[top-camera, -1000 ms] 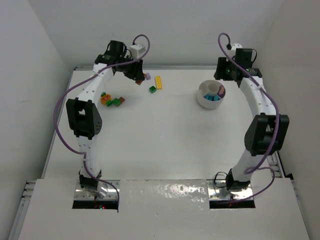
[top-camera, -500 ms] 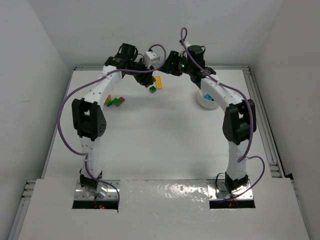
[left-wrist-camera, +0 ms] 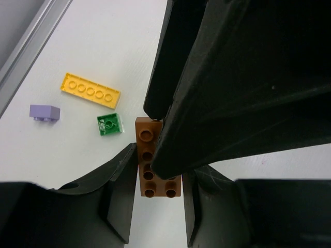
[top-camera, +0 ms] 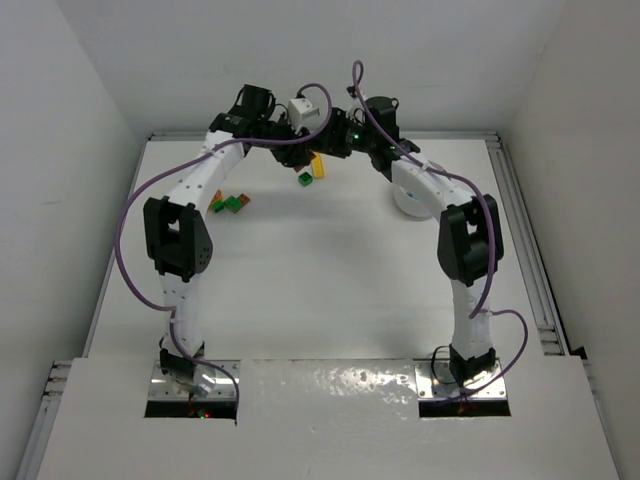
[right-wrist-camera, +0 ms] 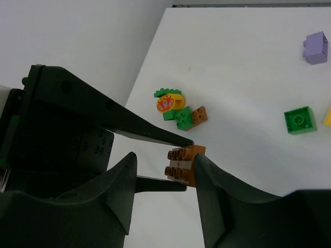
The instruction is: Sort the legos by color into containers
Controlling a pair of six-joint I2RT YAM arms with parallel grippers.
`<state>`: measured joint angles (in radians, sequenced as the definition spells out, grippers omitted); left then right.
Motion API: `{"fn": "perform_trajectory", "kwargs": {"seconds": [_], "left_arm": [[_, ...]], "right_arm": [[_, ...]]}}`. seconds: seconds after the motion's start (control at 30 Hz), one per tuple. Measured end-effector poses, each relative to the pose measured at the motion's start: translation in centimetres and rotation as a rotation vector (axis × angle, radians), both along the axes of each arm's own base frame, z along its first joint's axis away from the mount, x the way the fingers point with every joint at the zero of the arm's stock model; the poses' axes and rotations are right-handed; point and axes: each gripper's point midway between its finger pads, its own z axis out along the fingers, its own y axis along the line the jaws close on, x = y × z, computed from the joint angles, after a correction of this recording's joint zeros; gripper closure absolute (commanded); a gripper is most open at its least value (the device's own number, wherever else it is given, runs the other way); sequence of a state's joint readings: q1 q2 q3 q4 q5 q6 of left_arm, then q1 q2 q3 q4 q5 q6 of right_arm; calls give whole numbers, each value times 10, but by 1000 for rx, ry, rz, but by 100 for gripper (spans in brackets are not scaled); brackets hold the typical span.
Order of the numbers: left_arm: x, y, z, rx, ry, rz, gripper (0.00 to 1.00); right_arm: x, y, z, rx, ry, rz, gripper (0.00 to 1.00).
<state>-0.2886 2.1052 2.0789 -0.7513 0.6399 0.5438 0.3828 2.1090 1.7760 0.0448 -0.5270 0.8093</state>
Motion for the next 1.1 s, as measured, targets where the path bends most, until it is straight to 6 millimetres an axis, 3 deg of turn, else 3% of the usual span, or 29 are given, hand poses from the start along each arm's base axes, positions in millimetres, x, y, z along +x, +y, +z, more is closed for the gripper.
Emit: {"fn": "perform_trajectory", "kwargs": {"seconds": [0.17,0.53,0.67,0.73,0.8,0.83,0.87,0.9,0.93,1.1], "left_arm": [[0,1,-1,0,16,16,100],[-3,2,-2,-1,35,23,100],[-3,2,-3,-1,39,25,100],[-4,2,-4,4,42,28,100],[-3,2,-4,5,43,34,100],[-3,2,-4,5,44,36,75],[-3,2,-4,6,44,37,56],[-3,2,-4,5,45,38,5],[-3,1,-3,5,37,33,0],[-2,1,-3,2,41,45,0]], "right_arm": [[0,2,-3,4,2,7,58],[1,0,-31,-51,35,13,58],[0,2,-38,-54,50,22,78],[-2,5,-36,-49,46,35,98],[-2,5,-35,-43,55,28,100],[-2,5,-35,-41,62,26,100],[-2,5,-35,-41,64,27,100],[-2,5,-35,-43,63,27,100],[-4,4,-38,-57,55,36,100],[-8,-15,-66,-180,68,0,100]]}}
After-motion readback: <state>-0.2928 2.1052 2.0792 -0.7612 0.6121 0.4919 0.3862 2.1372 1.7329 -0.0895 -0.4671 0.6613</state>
